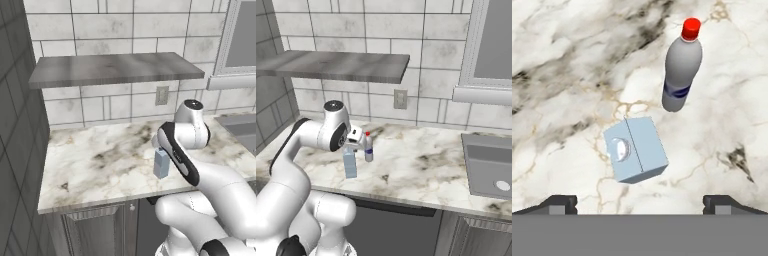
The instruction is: Move the drinks to the dining counter.
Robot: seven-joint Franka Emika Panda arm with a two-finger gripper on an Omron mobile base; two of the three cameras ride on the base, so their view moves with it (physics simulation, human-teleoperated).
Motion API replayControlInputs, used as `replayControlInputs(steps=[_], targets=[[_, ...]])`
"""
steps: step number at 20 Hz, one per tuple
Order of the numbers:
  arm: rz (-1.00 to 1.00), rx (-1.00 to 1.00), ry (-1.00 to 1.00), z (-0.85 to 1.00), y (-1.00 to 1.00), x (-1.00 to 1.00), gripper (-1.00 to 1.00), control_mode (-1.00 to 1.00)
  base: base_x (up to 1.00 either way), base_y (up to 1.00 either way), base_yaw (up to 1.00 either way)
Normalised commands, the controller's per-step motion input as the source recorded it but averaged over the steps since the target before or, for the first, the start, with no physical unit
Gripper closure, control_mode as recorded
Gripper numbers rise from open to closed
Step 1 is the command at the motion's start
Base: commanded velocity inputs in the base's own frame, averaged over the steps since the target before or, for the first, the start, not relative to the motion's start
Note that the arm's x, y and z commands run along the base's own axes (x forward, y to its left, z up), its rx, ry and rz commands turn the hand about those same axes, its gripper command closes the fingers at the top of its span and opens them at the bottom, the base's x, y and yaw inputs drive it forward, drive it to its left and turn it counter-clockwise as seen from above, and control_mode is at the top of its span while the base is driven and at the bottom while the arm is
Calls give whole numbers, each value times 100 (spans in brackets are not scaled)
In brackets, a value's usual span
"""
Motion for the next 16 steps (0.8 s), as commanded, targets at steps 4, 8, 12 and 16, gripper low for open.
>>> replayControlInputs(steps=[4,8,12,16], targets=[[0,0,0,-13,0,13,-100,-100,0,0,0],[0,0,0,-14,0,17,-100,-100,0,0,0],[0,0,0,-16,0,16,-100,-100,0,0,0],[0,0,0,-17,0,15,-100,-100,0,0,0]])
